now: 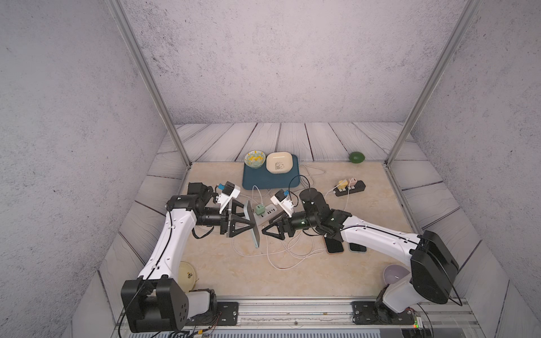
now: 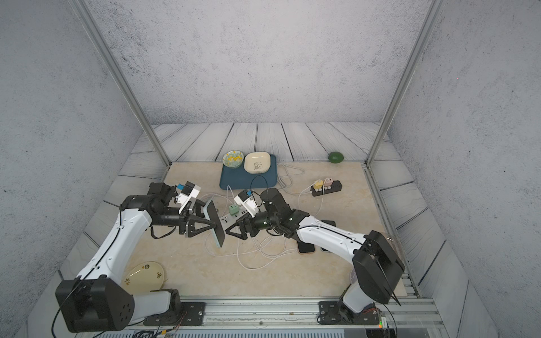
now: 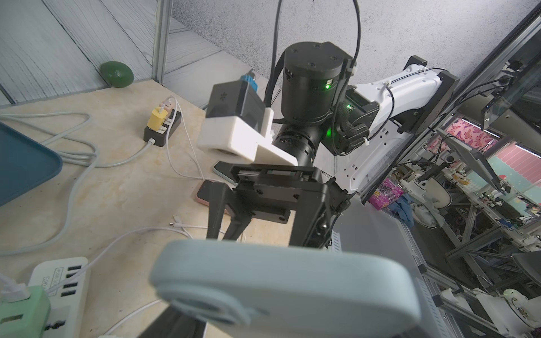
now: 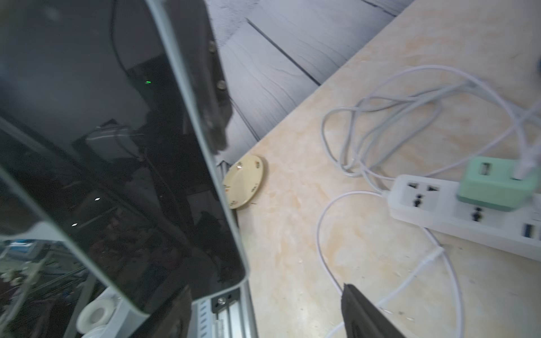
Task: Unplug the charging cable from the phone
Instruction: Place the phone at the center of the board.
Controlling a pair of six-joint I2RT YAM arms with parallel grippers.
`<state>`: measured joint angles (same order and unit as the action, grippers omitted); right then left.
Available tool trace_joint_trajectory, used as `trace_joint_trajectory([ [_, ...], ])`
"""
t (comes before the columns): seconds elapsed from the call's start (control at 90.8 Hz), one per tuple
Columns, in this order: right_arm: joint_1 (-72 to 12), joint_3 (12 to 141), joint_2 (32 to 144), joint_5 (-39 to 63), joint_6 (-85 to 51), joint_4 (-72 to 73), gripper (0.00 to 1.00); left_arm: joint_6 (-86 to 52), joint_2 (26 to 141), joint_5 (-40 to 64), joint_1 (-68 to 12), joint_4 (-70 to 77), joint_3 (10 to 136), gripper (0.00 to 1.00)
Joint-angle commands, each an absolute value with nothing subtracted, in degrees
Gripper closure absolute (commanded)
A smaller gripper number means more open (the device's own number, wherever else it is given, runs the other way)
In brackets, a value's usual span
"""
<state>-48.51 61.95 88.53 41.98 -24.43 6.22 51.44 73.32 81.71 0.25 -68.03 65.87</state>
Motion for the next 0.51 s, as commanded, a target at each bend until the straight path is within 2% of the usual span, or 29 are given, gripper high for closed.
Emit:
trace_joint_trajectory([
  [0.0,-48.34,61.6,88.7,50.53,-26.82,12.61,0.15,53.21,72.17,84.81,0.38,-70.1,67.79,0.71],
  [0.066,-48.34,61.32,89.1,52.22,-28.02,15.01,0.12,53.37,72.16,84.81,0.3,-70.27,67.77,0.71],
  [0.154,-48.55,60.84,89.55,53.98,-29.38,18.41,0.01,53.6,72.07,84.81,0.28,-70.48,67.79,0.71],
  [0.495,-51.6,64.49,91.95,51.17,-22.03,11.46,0.01,54.19,72.07,84.9,0.11,-71.1,67.86,0.71],
])
